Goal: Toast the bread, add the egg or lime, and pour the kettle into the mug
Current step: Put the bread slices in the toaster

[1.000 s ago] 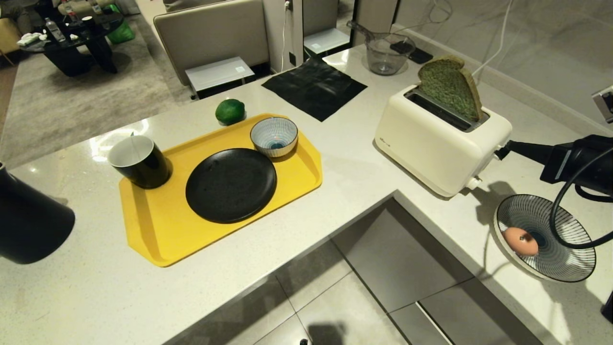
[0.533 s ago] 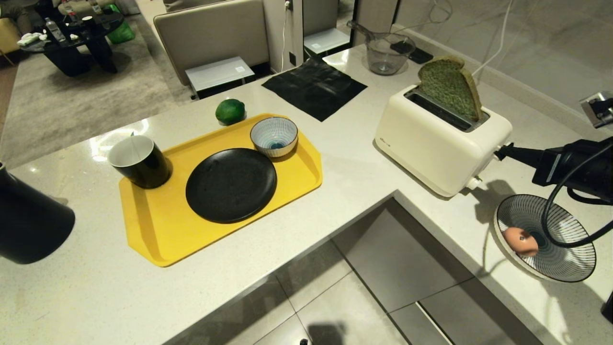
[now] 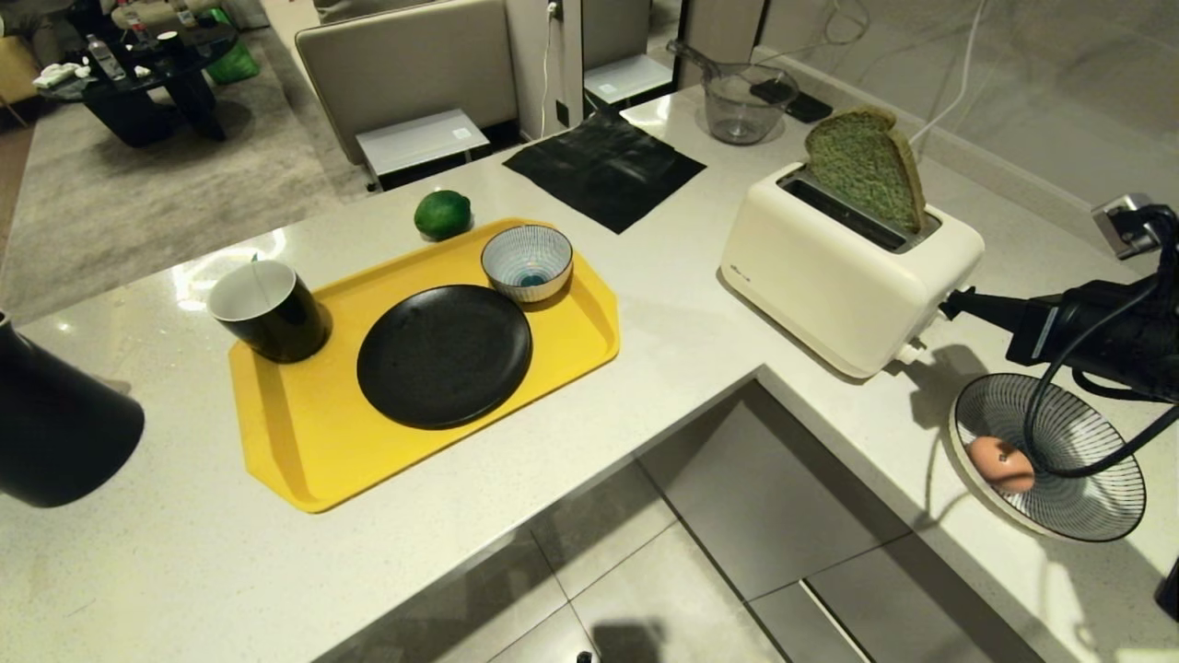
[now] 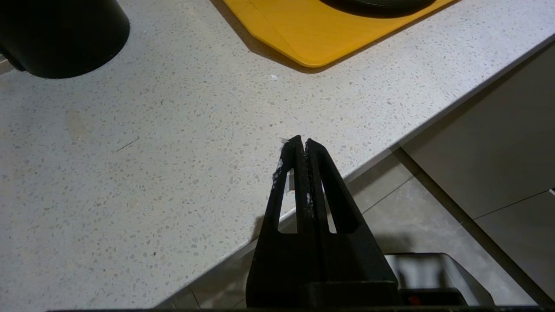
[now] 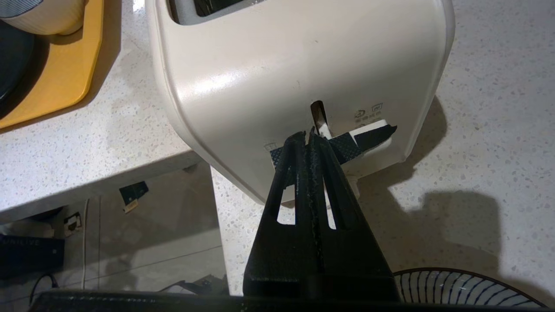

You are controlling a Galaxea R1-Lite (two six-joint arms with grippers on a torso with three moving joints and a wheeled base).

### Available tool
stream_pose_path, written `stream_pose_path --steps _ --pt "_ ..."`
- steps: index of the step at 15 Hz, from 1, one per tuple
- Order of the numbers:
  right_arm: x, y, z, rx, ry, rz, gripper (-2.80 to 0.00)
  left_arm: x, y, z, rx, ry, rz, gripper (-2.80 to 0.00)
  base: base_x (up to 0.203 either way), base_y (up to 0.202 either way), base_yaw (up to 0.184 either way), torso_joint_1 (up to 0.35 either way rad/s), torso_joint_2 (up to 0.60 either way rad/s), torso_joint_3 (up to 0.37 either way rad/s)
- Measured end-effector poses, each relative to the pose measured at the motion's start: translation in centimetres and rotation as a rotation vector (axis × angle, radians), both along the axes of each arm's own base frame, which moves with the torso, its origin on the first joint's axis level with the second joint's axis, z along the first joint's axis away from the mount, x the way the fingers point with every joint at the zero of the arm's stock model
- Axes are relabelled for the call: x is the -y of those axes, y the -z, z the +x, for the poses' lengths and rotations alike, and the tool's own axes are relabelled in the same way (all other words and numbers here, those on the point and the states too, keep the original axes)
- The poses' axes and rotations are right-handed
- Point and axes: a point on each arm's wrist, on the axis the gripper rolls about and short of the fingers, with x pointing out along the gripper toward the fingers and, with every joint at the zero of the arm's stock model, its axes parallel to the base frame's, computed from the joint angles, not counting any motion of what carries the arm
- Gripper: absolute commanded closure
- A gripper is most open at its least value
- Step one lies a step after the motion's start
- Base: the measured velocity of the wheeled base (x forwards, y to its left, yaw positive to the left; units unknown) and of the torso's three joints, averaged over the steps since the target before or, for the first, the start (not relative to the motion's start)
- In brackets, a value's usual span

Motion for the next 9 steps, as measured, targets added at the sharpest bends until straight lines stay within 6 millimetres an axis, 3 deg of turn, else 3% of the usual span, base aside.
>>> stream_pose_path --steps 9 --pt "0.2 1.2 0.8 -0.040 0.002 0.007 0.00 0.0 0.0 0.0 0.000 0.000 0.000 0.00 0.000 0.000 0.000 0.000 0.00 0.000"
